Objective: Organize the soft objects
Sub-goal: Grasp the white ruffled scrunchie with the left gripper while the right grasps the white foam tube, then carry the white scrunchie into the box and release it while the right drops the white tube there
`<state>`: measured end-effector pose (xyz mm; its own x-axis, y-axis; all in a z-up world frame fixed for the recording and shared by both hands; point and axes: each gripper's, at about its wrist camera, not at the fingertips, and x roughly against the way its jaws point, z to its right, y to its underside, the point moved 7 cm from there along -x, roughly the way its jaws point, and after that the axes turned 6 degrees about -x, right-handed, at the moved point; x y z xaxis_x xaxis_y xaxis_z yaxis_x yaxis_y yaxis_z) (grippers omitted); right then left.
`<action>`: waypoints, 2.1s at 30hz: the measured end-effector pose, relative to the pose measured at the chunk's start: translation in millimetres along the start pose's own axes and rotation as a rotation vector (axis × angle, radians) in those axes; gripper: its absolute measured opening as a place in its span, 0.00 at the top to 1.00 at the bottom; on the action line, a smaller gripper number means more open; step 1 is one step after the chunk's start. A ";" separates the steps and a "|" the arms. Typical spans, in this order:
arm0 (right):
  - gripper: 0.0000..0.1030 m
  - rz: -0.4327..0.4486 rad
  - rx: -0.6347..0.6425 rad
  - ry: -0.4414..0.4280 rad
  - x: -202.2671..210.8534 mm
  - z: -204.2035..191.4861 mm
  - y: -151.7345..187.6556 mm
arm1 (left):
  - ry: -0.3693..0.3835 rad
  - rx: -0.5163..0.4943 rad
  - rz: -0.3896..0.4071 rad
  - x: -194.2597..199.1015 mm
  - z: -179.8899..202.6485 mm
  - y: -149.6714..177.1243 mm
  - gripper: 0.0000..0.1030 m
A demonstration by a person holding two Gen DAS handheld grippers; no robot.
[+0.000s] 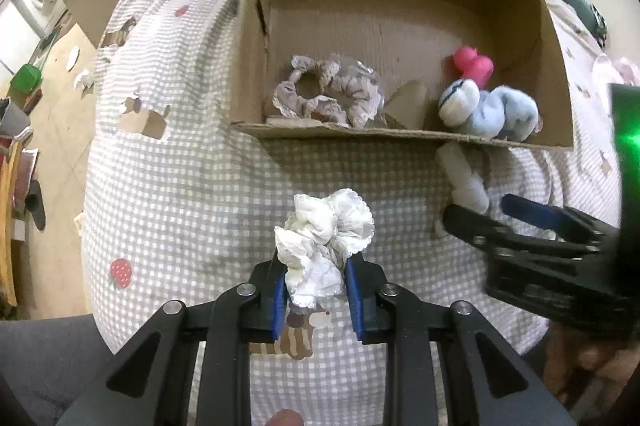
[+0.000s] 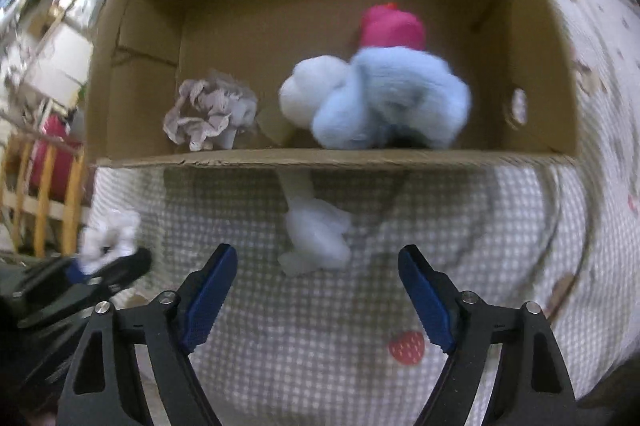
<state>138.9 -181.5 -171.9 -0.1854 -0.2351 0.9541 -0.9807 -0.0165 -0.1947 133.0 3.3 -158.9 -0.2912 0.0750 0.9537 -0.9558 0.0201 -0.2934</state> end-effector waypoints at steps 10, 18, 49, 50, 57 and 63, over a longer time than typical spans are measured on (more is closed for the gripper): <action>0.73 -0.026 -0.020 -0.017 -13.7 -2.3 -11.4 | -0.022 0.017 0.002 -4.3 7.4 0.0 0.78; 0.74 -0.012 -0.035 -0.063 9.7 -0.3 0.1 | -0.051 0.015 0.041 3.3 4.7 -3.7 0.78; 0.74 0.345 -0.012 -0.222 172.7 -1.1 -14.4 | -0.027 -0.003 0.323 133.1 7.9 -72.1 0.78; 0.74 0.357 -0.009 -0.225 178.3 -0.2 -20.7 | -0.029 -0.011 0.333 136.5 9.1 -78.5 0.78; 0.74 0.423 0.003 -0.227 189.9 -7.5 -65.6 | -0.029 -0.031 0.348 134.3 13.0 -114.0 0.78; 0.74 0.447 -0.011 -0.227 172.2 -4.9 -93.1 | -0.029 -0.050 0.344 110.2 15.9 -132.6 0.77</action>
<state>198.0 -215.6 11.7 -0.5708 -0.4228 0.7039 -0.8092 0.1445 -0.5694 227.0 -7.0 -13.9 -0.5978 0.0573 0.7996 -0.7984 0.0470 -0.6003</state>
